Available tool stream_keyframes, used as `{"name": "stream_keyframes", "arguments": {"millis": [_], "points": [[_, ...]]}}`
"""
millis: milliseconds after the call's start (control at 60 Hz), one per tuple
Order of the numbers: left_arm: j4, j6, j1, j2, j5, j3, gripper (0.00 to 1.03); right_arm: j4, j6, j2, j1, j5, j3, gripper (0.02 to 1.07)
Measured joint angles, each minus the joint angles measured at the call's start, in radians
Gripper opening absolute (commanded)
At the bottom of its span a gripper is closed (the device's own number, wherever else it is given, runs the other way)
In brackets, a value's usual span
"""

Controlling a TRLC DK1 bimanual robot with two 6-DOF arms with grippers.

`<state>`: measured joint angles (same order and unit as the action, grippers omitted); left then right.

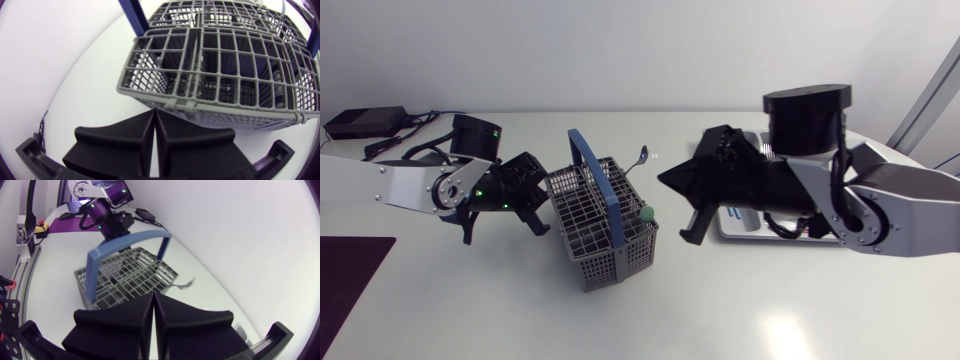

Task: Unload the cutlery basket into the drawer organizer.

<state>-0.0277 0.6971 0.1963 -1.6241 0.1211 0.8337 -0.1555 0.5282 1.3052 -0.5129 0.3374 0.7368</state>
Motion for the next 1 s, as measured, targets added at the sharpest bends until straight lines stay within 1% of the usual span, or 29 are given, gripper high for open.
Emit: {"name": "stream_keyframes", "arguments": {"millis": [150,250,333,567,767,917,1000], "points": [[-0.001,0.008,-0.042,-0.003,0.009,0.037,0.05,-0.005,0.031,0.021,0.062,0.006,-0.076,0.08],[-0.001,0.008,-0.043,-0.027,0.012,0.058,0.05,-0.016,0.042,0.079,0.065,0.006,-0.1,0.08],[0.0,0.007,-0.043,-0.056,0.013,0.072,0.05,-0.05,0.045,0.134,0.059,0.002,-0.1,0.08],[-0.001,-0.003,-0.031,-0.138,0.013,0.121,0.05,-0.071,0.048,0.241,-0.035,-0.028,-0.081,0.08],[0.0,-0.024,-0.022,-0.183,0.012,0.198,0.05,-0.066,0.036,0.233,-0.109,-0.068,-0.072,0.08],[0.004,-0.036,-0.006,-0.243,0.012,0.288,0.05,-0.05,0.018,0.217,-0.17,-0.104,-0.071,0.08],[0.01,-0.049,0.005,-0.278,0.017,0.35,0.05,-0.05,0.008,0.217,-0.203,-0.108,-0.069,0.08]]}}
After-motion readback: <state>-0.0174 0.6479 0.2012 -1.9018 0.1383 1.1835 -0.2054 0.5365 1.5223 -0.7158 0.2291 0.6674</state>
